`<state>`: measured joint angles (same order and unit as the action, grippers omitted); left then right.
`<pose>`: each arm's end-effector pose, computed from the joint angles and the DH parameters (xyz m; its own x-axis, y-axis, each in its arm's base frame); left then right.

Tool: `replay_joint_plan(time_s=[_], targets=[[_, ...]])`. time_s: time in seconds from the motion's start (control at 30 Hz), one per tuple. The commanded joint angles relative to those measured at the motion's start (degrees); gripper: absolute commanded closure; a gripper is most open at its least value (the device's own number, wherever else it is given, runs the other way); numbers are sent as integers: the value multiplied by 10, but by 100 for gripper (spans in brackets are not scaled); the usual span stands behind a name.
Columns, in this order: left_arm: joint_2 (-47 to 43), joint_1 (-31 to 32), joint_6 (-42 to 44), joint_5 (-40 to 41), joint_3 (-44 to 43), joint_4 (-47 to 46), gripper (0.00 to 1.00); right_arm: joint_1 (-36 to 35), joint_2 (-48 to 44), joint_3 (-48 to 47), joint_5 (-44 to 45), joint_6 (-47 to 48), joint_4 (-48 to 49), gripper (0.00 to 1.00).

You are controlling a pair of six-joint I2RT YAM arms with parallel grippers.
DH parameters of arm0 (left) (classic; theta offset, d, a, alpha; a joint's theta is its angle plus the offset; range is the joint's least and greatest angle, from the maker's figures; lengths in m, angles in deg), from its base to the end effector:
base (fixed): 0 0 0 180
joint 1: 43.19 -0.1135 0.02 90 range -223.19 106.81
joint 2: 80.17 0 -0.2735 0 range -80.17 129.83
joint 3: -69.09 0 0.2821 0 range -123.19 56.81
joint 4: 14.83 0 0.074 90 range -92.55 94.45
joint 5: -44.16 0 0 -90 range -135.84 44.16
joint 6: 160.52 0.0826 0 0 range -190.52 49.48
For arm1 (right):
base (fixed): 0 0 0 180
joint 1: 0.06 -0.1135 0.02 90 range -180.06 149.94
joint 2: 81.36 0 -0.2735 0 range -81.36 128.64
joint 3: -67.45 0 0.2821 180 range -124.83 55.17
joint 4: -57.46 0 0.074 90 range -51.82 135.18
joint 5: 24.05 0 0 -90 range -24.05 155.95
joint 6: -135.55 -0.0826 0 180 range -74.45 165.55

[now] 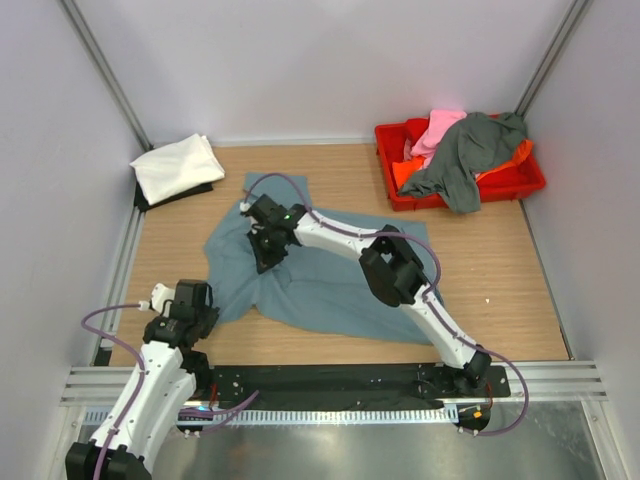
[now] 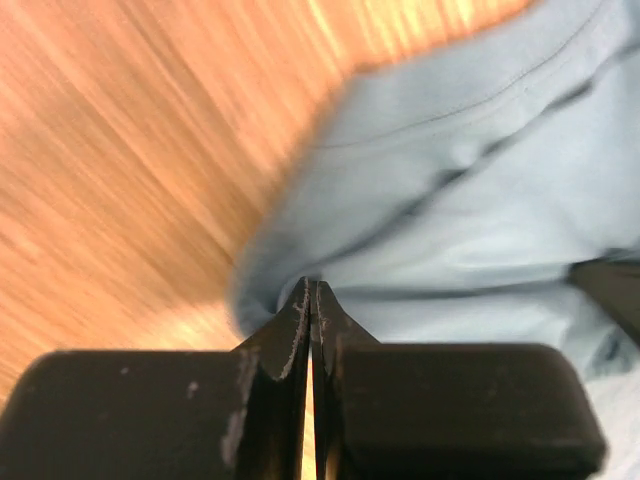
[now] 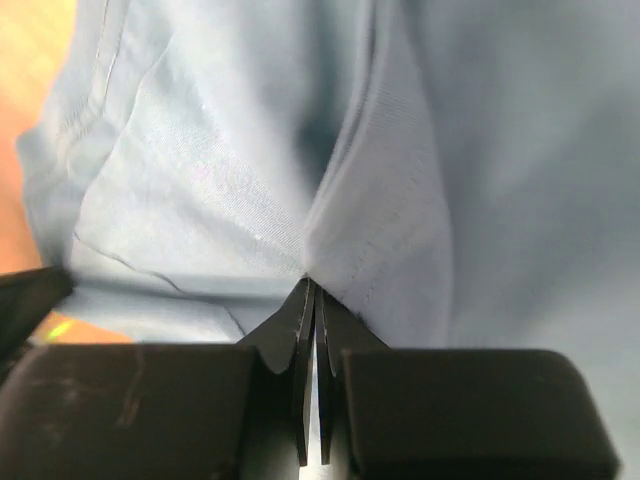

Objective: Fold and stack the t-shirts
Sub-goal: Fold the tshirt

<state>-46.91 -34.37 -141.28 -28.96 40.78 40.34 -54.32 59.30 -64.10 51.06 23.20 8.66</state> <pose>0.1505 0.0009 0.1065 -0.2859 -0.8699 -0.4019 -0.8077 0.4444 -0.3874 0.3284 0.4927 0.1119 -0.7863 -0.4635 -0.4086 -0.6111 0.6811 0.4034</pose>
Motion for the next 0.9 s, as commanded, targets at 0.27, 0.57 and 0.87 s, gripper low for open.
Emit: replay_joint_plan(time_s=[0.27,0.57,0.87], targets=[[16,-5,0,18,0,-3,100,99,-46,-71,93,73,-119,84],[59,-4,68,-128,-5,-251,44,122,-60,-47,25,53,-99,80],[336,3,85,-186,-45,-427,44,122,-59,-16,-3,46,-78,80]])
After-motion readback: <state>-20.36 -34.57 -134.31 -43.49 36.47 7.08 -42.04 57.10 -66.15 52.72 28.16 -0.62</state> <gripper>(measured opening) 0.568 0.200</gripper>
